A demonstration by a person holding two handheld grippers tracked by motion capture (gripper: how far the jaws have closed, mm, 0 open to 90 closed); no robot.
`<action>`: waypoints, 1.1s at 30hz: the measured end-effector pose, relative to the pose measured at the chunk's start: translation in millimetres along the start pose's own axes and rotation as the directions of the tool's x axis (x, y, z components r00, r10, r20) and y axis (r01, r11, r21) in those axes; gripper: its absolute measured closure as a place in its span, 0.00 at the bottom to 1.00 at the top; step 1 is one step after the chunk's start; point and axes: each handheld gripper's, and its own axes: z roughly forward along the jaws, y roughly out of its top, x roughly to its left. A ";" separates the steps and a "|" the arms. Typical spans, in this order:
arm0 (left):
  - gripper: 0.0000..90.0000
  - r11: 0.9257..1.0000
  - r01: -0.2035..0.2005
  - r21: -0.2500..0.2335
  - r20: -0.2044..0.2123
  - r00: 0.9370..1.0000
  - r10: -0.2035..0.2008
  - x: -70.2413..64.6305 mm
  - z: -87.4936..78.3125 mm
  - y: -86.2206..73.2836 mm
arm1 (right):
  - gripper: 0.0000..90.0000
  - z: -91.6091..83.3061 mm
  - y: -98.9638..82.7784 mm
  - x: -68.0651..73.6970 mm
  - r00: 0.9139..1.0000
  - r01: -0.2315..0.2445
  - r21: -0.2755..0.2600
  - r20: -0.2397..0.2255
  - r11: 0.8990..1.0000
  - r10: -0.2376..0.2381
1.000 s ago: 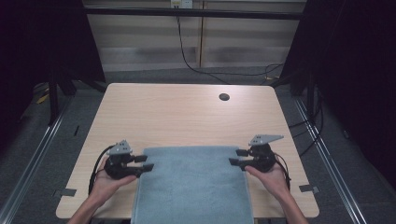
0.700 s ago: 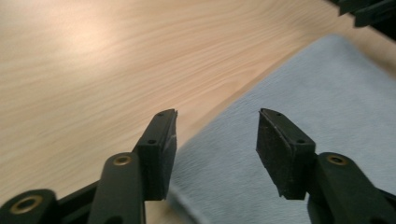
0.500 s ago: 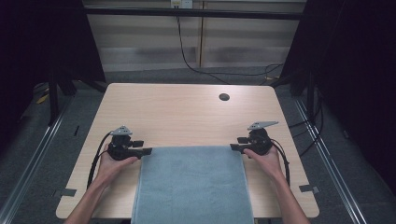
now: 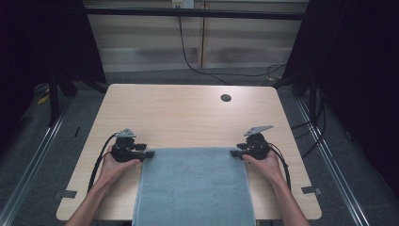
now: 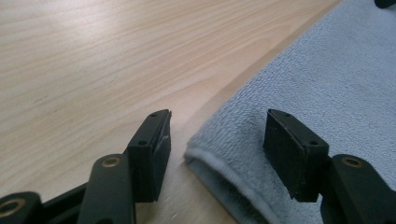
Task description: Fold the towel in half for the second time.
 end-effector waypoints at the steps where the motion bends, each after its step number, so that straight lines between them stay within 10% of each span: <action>1: 0.48 1.000 -0.011 -0.002 0.003 1.000 0.011 -0.1 -0.1 -1.0 | 0.61 0.0 -0.2 0.7 1.000 0.002 -0.002 0.004 1.000 -0.001; 13: 0.86 0.998 -0.058 -0.014 0.042 0.997 0.059 -14.5 -0.2 -9.6 | 0.92 -0.2 -3.4 5.2 0.999 -0.018 -0.031 -0.035 0.999 0.017; 24: 0.90 0.992 -0.018 -0.124 0.062 0.998 0.026 -15.4 -25.1 4.9 | 0.93 -31.3 9.1 9.9 0.998 -0.023 -0.162 -0.055 0.987 0.015; 33: 0.90 0.972 0.002 -0.233 0.057 0.998 0.011 -14.5 -45.1 33.9 | 0.94 -58.6 34.6 9.7 0.998 -0.024 -0.276 -0.068 0.961 0.006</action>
